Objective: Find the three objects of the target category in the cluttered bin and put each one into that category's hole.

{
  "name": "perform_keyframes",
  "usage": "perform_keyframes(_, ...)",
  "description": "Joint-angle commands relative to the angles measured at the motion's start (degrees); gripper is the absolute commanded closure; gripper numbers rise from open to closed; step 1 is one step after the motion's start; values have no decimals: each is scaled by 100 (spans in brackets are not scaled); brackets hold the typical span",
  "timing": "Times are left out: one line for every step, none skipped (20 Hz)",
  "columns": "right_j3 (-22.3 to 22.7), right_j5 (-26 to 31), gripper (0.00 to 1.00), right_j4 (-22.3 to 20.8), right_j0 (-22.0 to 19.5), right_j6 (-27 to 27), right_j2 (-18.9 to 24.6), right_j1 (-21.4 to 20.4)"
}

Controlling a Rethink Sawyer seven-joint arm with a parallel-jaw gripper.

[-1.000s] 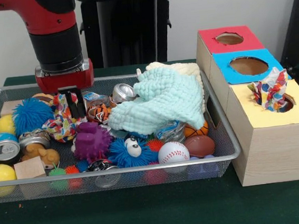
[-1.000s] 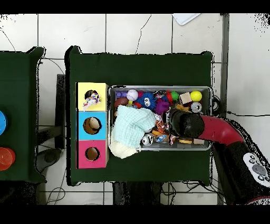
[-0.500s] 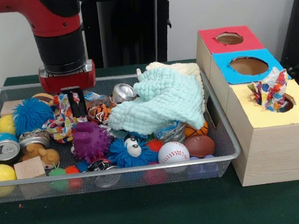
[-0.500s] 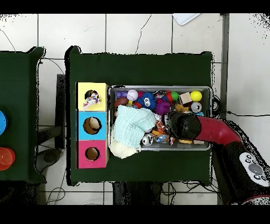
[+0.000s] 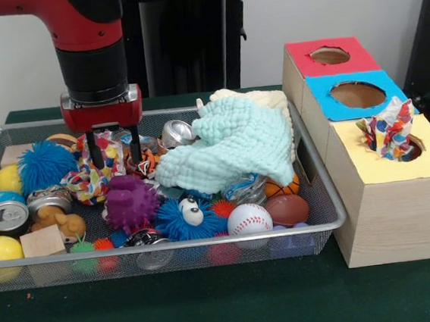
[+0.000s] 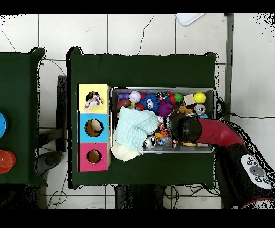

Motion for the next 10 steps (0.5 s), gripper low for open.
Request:
perform_keyframes(22,331,0,-173,-21,101,-74,68)
perform_keyframes(20,296,0,-175,-40,94,-61,75)
perform_keyframes(-1,243,0,-200,-66,55,-36,124)
perform_keyframes(16,164,0,-229,-110,22,-13,152)
perform_keyframes(-35,97,0,-274,-126,-10,0,224)
perform_keyframes(-85,29,0,-318,-141,-43,12,296)
perform_keyframes(-116,-64,0,-372,-165,-55,5,372)
perform_keyframes(-146,-157,0,-425,-188,-67,-2,448)
perform_keyframes(-203,-229,0,-475,-185,-65,-21,535)
perform_keyframes(-260,-301,0,-526,-182,-63,-40,622)
